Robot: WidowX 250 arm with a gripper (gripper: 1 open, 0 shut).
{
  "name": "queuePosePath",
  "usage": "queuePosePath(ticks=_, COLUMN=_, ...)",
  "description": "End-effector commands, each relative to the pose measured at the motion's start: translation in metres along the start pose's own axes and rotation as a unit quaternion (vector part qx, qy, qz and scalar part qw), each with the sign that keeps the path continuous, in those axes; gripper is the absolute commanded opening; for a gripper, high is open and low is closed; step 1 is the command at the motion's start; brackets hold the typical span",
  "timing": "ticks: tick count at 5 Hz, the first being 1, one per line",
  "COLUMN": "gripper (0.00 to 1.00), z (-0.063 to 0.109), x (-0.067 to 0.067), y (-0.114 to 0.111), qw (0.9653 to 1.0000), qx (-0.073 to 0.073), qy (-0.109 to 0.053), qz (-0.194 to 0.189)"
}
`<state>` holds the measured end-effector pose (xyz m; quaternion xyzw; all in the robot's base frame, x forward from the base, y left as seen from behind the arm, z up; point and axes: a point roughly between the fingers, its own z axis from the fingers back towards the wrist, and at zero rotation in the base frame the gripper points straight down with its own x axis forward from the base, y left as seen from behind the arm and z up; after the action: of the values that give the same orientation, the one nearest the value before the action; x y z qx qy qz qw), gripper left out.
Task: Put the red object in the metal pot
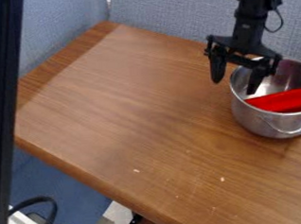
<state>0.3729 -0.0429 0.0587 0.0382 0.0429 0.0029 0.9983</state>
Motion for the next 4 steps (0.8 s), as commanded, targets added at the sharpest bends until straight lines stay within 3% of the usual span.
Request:
queuePosePath(ticks=1, gripper=1.00, z=0.028, x=0.006, y=0.005, qw=0.9988, qx=-0.010, qy=-0.047, qz=0.005)
queuePosePath(ticks=2, gripper=1.00, z=0.034, x=0.005, y=0.004, qw=0.9981, qx=-0.015, qy=-0.059, qz=0.001)
queuePosePath(ticks=4, gripper=1.00, z=0.066, x=-0.005, y=0.049, qw=0.9953, qx=-0.018, qy=-0.092, qz=0.027)
